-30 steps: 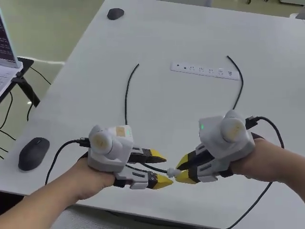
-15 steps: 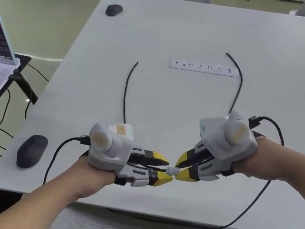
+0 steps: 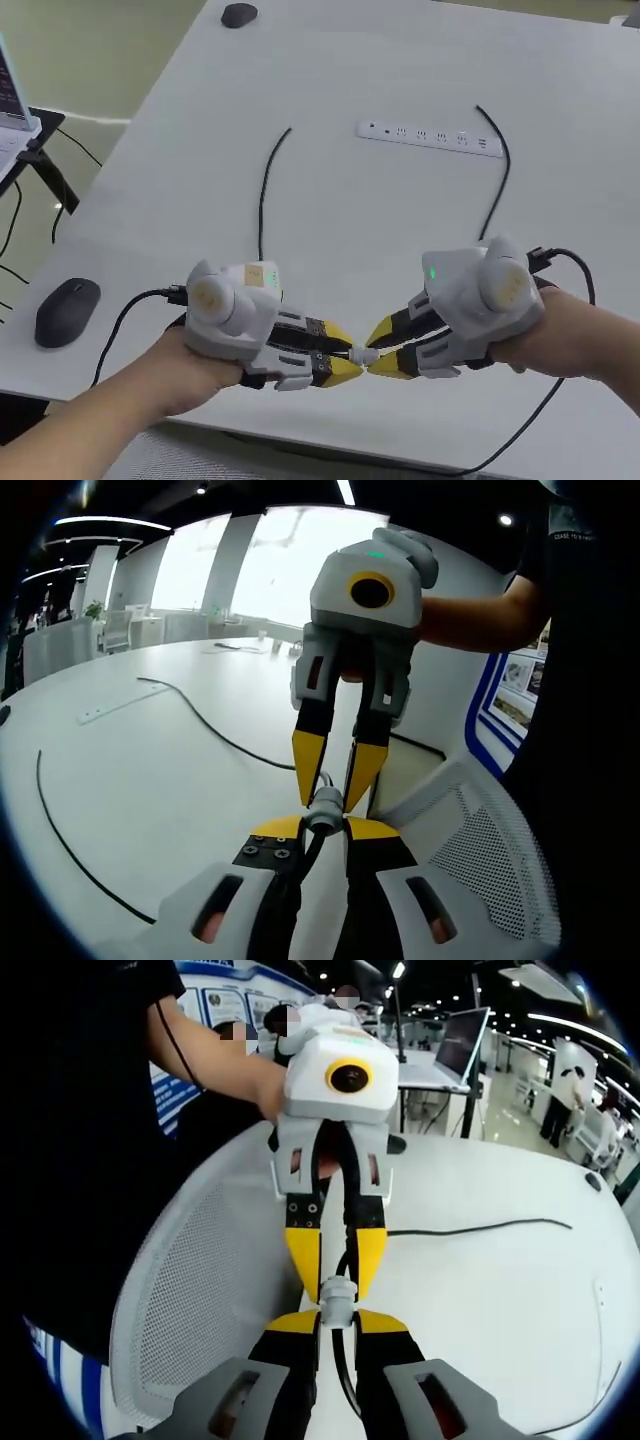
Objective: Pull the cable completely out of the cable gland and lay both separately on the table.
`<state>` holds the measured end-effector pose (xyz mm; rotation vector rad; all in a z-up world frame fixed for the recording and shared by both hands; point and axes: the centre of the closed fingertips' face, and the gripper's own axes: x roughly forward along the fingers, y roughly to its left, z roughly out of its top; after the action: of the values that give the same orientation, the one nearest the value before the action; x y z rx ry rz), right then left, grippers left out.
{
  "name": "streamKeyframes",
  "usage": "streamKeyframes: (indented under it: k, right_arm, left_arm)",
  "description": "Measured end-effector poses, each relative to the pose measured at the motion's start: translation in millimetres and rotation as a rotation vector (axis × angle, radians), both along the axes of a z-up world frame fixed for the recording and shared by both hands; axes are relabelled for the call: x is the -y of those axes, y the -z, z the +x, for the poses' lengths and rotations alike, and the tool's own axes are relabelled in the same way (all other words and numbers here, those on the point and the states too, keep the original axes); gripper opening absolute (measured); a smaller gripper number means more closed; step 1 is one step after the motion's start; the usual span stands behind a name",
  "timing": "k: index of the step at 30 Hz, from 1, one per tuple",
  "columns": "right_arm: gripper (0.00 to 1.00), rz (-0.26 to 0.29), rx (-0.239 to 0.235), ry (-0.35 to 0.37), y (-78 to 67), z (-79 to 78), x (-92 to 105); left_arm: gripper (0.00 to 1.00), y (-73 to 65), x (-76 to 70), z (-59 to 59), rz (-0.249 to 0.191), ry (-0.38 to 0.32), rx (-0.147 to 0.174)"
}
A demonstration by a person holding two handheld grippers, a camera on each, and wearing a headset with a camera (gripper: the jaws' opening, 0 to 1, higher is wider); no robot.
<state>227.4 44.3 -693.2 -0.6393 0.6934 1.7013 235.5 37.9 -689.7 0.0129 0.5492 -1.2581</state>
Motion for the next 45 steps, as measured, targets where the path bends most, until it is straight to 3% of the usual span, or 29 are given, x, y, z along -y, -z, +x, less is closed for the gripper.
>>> streamKeyframes:
  k: [12, 16, 21, 23, 26, 28, 30, 31, 32, 34, 35, 36, 39, 42, 45]
  right_arm:
    - [0.07, 0.06, -0.035, 0.035, -10.1, 5.3, 2.7]
    - [0.07, 0.078, -0.052, 0.044, -9.7, 3.7, 1.4]
    - [0.08, 0.083, -0.029, 0.061, -8.0, 4.1, -2.1]
    - [0.09, 0.082, -0.071, 0.103, -8.6, 4.2, -2.3]
    - [0.11, 0.104, -0.084, 0.138, -10.9, 9.2, -2.6]
    - [0.14, 0.084, -0.133, 0.176, -9.1, 9.7, 2.6]
    - [0.14, 0.12, -0.191, 0.217, -13.8, 11.9, 3.3]
    - [0.14, 0.152, -0.279, 0.255, -21.3, 10.3, 2.3]
    - [0.15, 0.167, -0.332, 0.275, -25.5, 9.7, 2.3]
    - [0.16, 0.224, -0.371, 0.318, -33.0, 19.9, 0.9]
    - [0.15, 0.232, -0.411, 0.33, -35.1, 20.4, 1.0]
    - [0.14, 0.232, -0.483, 0.354, -37.3, 20.3, 0.6]
    - [0.15, 0.246, -0.512, 0.352, -36.1, 24.1, -1.1]
    - [0.16, 0.244, -0.651, 0.332, -39.5, 13.7, -3.0]
    - [0.14, 0.266, -0.661, 0.337, -38.5, 16.8, -5.9]
  left_arm:
    - [0.16, -9.3, 1.7, 5.1, -0.032, -0.024, 0.047]
    - [0.15, -9.6, 1.2, 3.6, -0.032, -0.021, 0.043]
    - [0.15, -7.7, -1.1, 4.2, -0.013, -0.032, 0.037]
    - [0.15, -8.7, -2.7, 4.8, -0.019, -0.035, 0.033]
    - [0.15, -13.1, -3.9, 6.5, -0.028, -0.039, 0.037]
    - [0.15, -15.6, -4.5, 7.2, -0.037, -0.039, 0.039]
    - [0.15, -16.8, -5.6, 8.3, -0.039, -0.039, 0.043]
    - [0.15, -17.2, -6.4, 8.6, -0.037, -0.038, 0.042]
    - [0.15, -17.3, -6.8, 8.8, -0.034, -0.036, 0.043]
    - [0.15, -18.7, -7.6, 8.8, -0.033, -0.032, 0.044]
    - [0.15, -19.3, -7.9, 8.7, -0.033, -0.03, 0.044]
    - [0.15, -20.1, -7.8, 8.7, -0.033, -0.027, 0.045]
    - [0.15, -21.9, -7.6, 8.4, -0.033, -0.018, 0.053]
    - [0.15, -24.3, -7.4, 8.8, -0.037, -0.016, 0.053]
    - [0.15, -24.4, -8.8, 8.1, -0.038, -0.016, 0.044]
